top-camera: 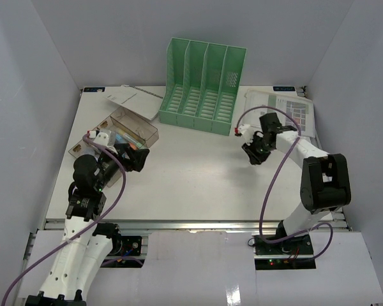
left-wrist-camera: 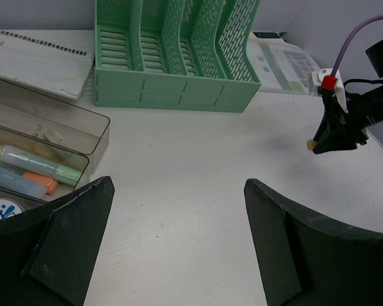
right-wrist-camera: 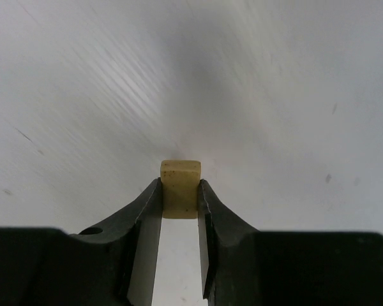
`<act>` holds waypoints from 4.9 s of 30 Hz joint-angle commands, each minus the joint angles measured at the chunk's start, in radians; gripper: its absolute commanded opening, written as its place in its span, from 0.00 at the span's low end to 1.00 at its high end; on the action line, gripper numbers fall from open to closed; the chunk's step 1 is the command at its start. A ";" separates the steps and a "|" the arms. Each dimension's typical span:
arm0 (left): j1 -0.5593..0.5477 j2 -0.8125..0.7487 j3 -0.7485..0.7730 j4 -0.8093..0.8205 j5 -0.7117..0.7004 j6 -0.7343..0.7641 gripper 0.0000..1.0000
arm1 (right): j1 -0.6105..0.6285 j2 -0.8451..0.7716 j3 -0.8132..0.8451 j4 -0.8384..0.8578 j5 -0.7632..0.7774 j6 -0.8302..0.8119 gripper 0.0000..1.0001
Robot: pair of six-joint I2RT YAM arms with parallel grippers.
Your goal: Organize the desk
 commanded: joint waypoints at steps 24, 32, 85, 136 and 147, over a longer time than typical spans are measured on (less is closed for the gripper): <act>0.005 -0.167 0.000 -0.029 -0.306 0.036 0.94 | 0.695 0.859 1.304 0.644 -0.083 0.433 0.08; 0.005 -0.172 0.000 -0.027 -0.301 0.038 0.94 | 0.709 0.946 1.306 0.731 -0.019 0.468 0.18; 0.332 1.576 1.179 0.109 -0.194 -0.252 0.91 | 0.136 -0.530 -0.150 0.068 -0.751 -0.014 0.82; 0.351 1.763 1.531 0.311 0.103 -0.641 0.00 | 0.044 -0.564 -0.154 0.067 -0.765 -0.011 0.80; 0.347 1.485 1.360 0.343 0.099 -0.527 0.00 | 0.022 -0.563 -0.161 0.074 -0.768 -0.011 0.80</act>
